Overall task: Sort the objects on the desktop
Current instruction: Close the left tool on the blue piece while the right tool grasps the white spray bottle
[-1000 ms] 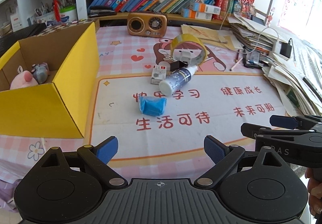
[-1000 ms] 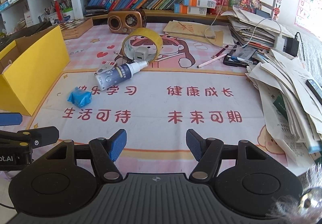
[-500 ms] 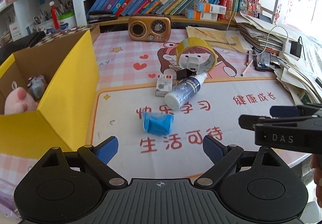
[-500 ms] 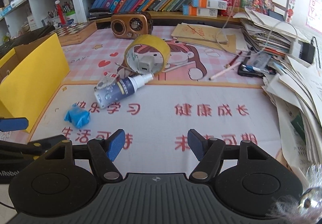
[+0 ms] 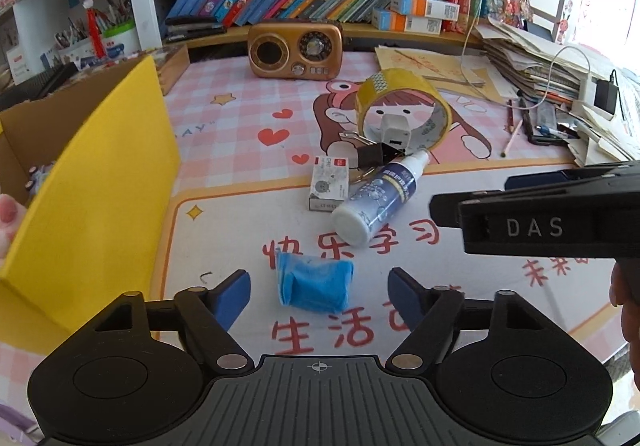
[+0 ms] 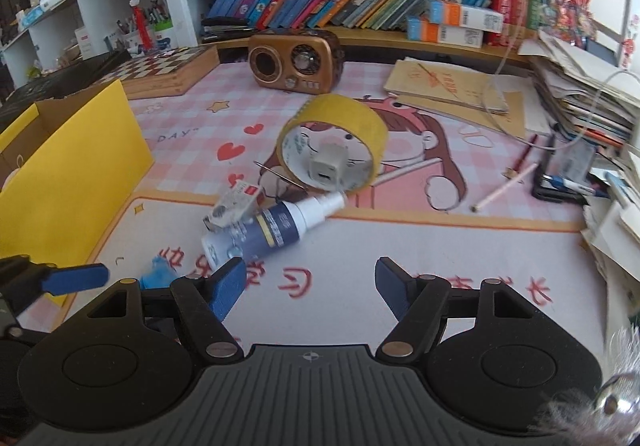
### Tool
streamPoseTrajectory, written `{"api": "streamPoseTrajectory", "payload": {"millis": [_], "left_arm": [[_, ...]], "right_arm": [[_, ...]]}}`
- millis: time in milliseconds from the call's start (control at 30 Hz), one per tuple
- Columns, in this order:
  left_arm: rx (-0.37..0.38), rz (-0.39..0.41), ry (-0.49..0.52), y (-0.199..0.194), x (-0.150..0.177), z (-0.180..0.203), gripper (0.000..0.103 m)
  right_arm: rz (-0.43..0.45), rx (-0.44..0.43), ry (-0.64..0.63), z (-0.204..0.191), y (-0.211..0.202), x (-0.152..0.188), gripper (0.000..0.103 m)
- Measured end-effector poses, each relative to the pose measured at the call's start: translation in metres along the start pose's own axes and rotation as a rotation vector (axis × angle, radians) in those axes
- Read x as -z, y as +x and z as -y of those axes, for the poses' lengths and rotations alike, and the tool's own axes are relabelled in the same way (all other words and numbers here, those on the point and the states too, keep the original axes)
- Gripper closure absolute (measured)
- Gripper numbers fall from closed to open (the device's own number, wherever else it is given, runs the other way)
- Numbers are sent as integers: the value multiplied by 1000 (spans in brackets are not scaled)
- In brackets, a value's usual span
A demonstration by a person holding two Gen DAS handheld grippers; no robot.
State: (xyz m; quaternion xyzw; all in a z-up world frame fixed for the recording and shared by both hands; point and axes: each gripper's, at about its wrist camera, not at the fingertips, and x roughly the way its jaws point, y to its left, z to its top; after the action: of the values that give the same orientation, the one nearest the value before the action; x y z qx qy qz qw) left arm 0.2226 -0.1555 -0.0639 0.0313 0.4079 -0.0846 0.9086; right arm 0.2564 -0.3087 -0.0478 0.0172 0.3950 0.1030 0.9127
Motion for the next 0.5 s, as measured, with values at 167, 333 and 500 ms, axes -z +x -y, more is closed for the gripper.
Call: {"api": "streamPoseTrajectory", "payload": {"millis": [167, 333, 500], "left_arm": [[13, -26, -12, 14, -5, -3, 39], [20, -52, -20, 24, -8, -4, 41], [15, -69, -14, 29, -6, -4, 59]], "right_arm": [[-29, -20, 13, 1, 14, -11, 34], [-42, -31, 8, 1, 22, -17, 30], [-62, -43, 21, 0, 33, -22, 28]]}}
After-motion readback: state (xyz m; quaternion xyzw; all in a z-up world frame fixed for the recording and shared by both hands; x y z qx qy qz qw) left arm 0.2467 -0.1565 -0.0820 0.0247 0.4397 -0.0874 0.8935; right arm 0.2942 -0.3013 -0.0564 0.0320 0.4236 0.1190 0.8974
